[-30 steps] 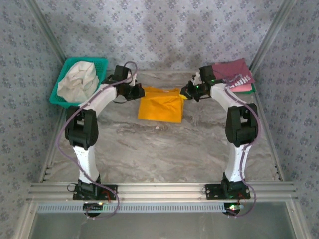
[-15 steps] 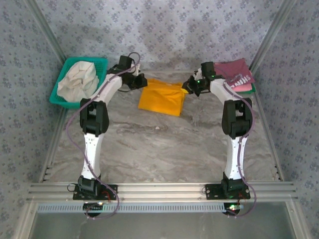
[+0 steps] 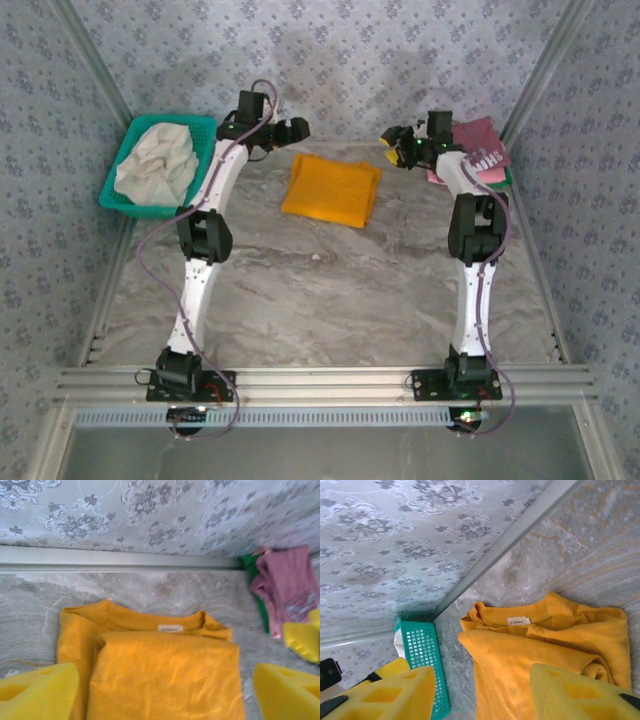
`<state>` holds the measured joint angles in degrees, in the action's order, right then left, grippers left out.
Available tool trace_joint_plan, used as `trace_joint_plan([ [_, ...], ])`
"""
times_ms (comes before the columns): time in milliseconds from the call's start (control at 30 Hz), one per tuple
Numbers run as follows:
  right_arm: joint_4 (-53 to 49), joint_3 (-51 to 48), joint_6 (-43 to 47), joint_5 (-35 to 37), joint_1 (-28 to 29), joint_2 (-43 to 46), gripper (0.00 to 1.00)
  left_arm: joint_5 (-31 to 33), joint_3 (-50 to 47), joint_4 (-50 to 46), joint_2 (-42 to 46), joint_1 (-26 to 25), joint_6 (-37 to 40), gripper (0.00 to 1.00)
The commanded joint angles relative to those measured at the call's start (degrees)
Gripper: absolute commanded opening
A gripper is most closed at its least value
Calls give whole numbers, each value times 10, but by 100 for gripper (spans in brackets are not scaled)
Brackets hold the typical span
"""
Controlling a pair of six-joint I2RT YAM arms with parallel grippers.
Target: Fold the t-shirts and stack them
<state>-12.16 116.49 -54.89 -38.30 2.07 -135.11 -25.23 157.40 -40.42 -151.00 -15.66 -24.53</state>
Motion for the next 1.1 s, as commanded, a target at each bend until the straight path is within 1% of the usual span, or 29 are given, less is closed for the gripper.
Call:
trace_joint_plan([
  [0, -54, -21, 83, 4, 32, 79, 55, 26, -106, -23, 94, -36, 51, 71],
  [33, -70, -40, 110, 12, 45, 95, 46, 22, -180, 7, 125, -40, 52, 59],
  [67, -75, -74, 134, 26, 59, 114, 30, 11, -279, 74, 166, -42, 45, 46],
  [100, -71, -105, 151, 44, 76, 129, 7, 6, -377, 152, 205, -42, 29, 38],
  [133, -70, -125, 161, 65, 91, 139, 0, 8, -458, 217, 235, -41, 13, 28],
  [167, -70, -137, 166, 88, 107, 141, 0, 8, -529, 281, 258, -39, -3, 18],
  [200, -75, -137, 167, 104, 121, 134, 0, 1, -564, 315, 265, -39, -17, 12],
  [233, -79, -132, 168, 109, 129, 122, 0, -12, -573, 321, 259, -38, -26, 6],
  [267, -83, -124, 168, 103, 135, 104, 0, -29, -566, 316, 245, -40, -27, 3],
  [333, -79, -103, 155, 86, 142, 66, 0, -34, -537, 285, 214, -45, -20, 0],
  [433, -90, -65, 147, 98, 151, 19, 0, -19, -504, 252, 178, -46, -17, 0],
  [533, -94, -29, 128, 94, 150, -20, 0, 2, -478, 224, 152, -46, -12, 0],
  [633, -105, -8, 124, 91, 149, -49, 0, 1, -460, 200, 128, -46, -21, 0],
  [833, -101, -56, 139, 90, 144, -58, 0, 11, -549, 246, 152, -51, -46, 0],
  [933, -87, -109, 146, 86, 148, -36, 0, 18, -601, 260, 177, -58, -51, 0],
  [1067, -57, -202, 152, 67, 159, 13, 0, 28, -709, 304, 237, -68, -78, 0],
])
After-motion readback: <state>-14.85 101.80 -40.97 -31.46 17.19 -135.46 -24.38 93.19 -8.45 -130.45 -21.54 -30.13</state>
